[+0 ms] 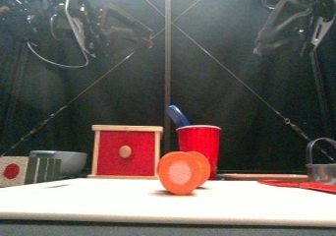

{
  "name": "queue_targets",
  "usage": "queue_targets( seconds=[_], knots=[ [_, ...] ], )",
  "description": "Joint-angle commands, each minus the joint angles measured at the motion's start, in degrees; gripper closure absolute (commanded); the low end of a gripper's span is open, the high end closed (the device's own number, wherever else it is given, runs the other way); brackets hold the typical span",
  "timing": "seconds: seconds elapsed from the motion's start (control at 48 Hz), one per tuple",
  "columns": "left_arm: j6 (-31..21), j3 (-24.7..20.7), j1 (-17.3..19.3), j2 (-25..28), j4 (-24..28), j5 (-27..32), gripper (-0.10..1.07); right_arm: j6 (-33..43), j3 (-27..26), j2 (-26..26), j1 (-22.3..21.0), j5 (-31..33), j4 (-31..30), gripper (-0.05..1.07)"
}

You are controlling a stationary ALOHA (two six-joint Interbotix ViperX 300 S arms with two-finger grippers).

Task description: Grab carrot top

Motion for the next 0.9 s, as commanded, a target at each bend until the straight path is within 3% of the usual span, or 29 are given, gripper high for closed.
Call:
queue_targets(
  seconds=[0.0, 0.271, 0.875],
  knots=[
    [0.0, -0.18, -0.35, -0.7, -1.49, -0.53, 0.21, -0.18, -0.09, -1.23, -1.05, -0.79, -3.52, 0.39],
    [0.26, 0.53, 0.0, -0.53, -2.55, -0.26, 0.21, -0.18, 1.14, 1.05, -5.01, -5.45, -7.03, 0.4],
    [0.7, 0.53, 0.18, -1.32, -0.44, -0.62, 0.21, 0.44, 0.35, 1.32, -5.8, -5.36, -3.78, 0.4]
  ],
)
